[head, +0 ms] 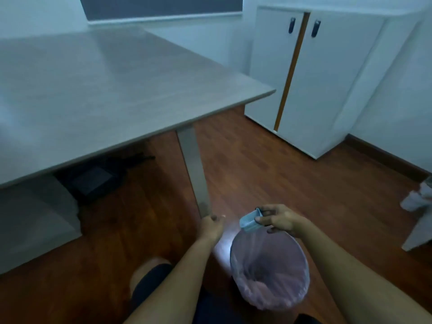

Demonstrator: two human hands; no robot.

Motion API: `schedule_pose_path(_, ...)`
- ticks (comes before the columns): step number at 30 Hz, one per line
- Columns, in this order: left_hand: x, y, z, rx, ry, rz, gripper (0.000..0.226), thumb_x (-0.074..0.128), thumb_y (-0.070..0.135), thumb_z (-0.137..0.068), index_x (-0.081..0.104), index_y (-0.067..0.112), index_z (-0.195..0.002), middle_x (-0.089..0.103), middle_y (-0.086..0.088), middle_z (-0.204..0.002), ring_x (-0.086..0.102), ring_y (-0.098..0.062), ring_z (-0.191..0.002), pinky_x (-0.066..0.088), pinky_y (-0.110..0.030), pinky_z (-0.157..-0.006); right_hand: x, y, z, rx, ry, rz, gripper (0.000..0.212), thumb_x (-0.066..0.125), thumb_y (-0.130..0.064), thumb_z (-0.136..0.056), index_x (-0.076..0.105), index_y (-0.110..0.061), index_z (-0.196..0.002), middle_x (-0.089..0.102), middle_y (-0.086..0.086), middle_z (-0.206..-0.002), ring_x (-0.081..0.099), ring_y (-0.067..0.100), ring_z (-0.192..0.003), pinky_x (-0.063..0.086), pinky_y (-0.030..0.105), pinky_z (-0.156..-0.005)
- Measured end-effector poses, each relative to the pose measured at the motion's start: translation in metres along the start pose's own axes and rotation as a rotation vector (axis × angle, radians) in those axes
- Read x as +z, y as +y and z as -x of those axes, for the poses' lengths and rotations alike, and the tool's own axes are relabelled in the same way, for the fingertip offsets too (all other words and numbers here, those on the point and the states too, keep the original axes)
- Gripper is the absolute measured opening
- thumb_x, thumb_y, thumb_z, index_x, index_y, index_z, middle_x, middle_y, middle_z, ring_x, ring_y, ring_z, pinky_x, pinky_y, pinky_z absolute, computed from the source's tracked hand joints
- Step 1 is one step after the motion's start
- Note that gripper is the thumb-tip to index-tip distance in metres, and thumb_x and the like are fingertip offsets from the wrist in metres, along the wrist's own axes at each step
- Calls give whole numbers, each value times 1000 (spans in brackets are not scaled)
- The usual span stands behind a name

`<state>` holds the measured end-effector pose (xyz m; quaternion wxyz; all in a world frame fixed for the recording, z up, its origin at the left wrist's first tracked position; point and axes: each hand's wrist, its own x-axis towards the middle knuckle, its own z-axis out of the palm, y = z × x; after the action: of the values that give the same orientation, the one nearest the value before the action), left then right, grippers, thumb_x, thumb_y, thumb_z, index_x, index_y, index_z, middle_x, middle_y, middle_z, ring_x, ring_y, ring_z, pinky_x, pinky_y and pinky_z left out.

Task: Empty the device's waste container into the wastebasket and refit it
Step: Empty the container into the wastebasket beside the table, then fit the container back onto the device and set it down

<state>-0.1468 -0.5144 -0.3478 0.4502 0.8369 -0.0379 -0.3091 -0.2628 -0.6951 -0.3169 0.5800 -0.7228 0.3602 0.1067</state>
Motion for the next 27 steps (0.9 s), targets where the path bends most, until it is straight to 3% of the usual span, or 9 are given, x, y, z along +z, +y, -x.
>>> schedule_pose_path(3, -37, 27, 20, 70, 53, 36, 29, 59, 30, -90, 71, 5, -95, 72, -16, -102, 66, -27, -93, 45, -28, -74, 2, -35, 20, -68, 11, -116, 52, 73, -24, -84, 56, -13, -132, 67, 6, -121, 64, 20, -102, 55, 31, -74)
schedule_pose_path(6, -81, 56, 40, 135, 113, -2, 36, 59, 38, -89, 70, 7, -103, 71, -13, -111, 63, -28, -106, 49, -27, -85, 6, -79, 45, -143, -7, -233, 46, 70, -23, -86, 57, -15, -129, 68, 5, -110, 64, 22, -102, 55, 42, -89)
schedule_pose_path(8, -111, 75, 56, 176, 139, -5, 37, 57, 40, -89, 69, 8, -103, 69, -14, -113, 62, -30, -108, 52, -37, -91, 14, -107, 64, -203, -32, -311, 41, 65, -17, -89, 56, -10, -129, 67, 6, -102, 63, 23, -96, 50, 45, -94)
schedule_pose_path(12, -169, 106, 87, 276, 197, 22, 27, 55, 43, -89, 63, 17, -86, 66, -11, -110, 63, -31, -97, 55, -44, -88, 29, -164, 98, -333, -98, -408, 36, 61, -19, -92, 58, -11, -127, 64, 9, -108, 60, 25, -99, 47, 46, -100)
schedule_pose_path(16, -227, 131, 120, 311, 208, 92, 41, 55, 43, -90, 64, 10, -113, 65, -11, -117, 63, -28, -104, 59, -42, -79, 45, -213, 123, -434, -160, -487, 11, 54, -17, -96, 65, -13, -96, 75, 0, -76, 71, 12, -66, 59, 28, -64)
schedule_pose_path(17, -240, 135, 128, 322, 213, 111, 41, 54, 41, -90, 63, 9, -115, 65, -12, -118, 62, -29, -106, 58, -42, -80, 51, -226, 126, -452, -187, -513, 12, 55, -19, -95, 66, -15, -92, 75, 0, -76, 71, 12, -66, 59, 28, -61)
schedule_pose_path(20, -276, 146, 151, 360, 247, 154, 38, 52, 37, -93, 60, 7, -115, 67, -14, -113, 65, -26, -95, 58, -42, -77, 72, -266, 136, -515, -289, -562, 13, 59, -24, -91, 67, -16, -96, 70, 5, -96, 68, 19, -85, 58, 33, -75)
schedule_pose_path(23, -313, 147, 177, 378, 292, 202, 41, 51, 35, -94, 59, 1, -116, 66, -15, -104, 63, -24, -80, 59, -40, -68, 102, -303, 144, -563, -342, -533, 19, 63, -27, -88, 67, -13, -101, 66, 7, -105, 68, 25, -86, 62, 32, -70)
schedule_pose_path(27, -365, 143, 200, 406, 382, 241, 37, 50, 32, -95, 59, 1, -114, 65, -15, -101, 63, -24, -78, 59, -41, -69, 143, -344, 154, -592, -423, -513, 22, 67, -26, -87, 67, -12, -103, 65, 9, -109, 69, 28, -86, 62, 33, -69)
